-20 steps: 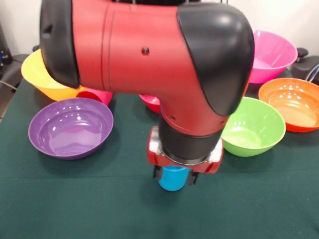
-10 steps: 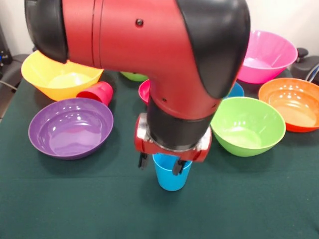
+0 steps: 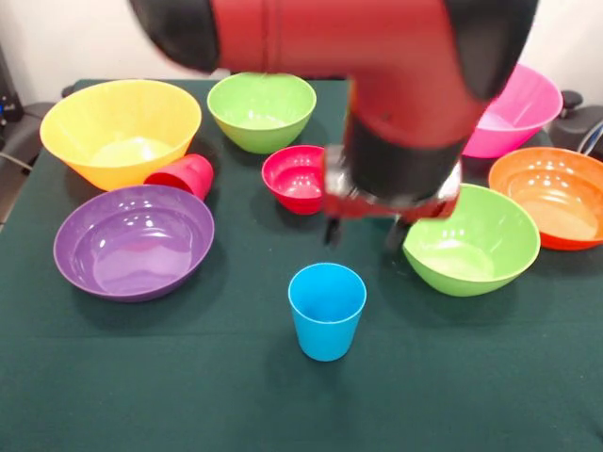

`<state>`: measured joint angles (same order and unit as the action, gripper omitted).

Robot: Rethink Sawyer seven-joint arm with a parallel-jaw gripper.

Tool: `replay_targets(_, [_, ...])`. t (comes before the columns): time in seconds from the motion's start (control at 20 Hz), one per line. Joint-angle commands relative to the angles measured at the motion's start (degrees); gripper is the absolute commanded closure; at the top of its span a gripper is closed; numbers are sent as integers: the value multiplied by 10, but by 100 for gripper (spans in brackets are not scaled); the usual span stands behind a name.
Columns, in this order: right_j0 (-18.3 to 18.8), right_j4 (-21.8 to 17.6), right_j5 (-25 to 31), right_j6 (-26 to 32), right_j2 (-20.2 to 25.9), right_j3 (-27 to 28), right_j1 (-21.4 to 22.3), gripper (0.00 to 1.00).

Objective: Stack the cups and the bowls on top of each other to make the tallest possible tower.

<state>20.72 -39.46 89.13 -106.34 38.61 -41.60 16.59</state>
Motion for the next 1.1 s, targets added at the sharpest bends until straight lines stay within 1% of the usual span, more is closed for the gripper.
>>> replay_targets(0.05, [-24, 78, 31, -156, -79, -198, 117, 0])
replay_targets(0.15, [-28, 98, 21, -168, -93, -229, 138, 0])
replay_targets(0.3, [-29, 123, -16, -180, -109, -284, 166, 0])
replay_targets(0.45, [-27, 135, -42, -174, -124, -322, 189, 0])
replay_targets(0.55, [-19, 143, -57, -165, -131, -352, 208, 0])
replay_targets(0.75, [-3, 140, -122, -153, -142, -412, 228, 0])
replay_targets(0.95, [7, 129, -183, -149, -156, -455, 229, 0])
replay_targets(1.0, [11, 123, -209, -147, -160, -465, 225, 0])
replay_targets(1.1, [15, 115, -242, -141, -165, -477, 222, 0])
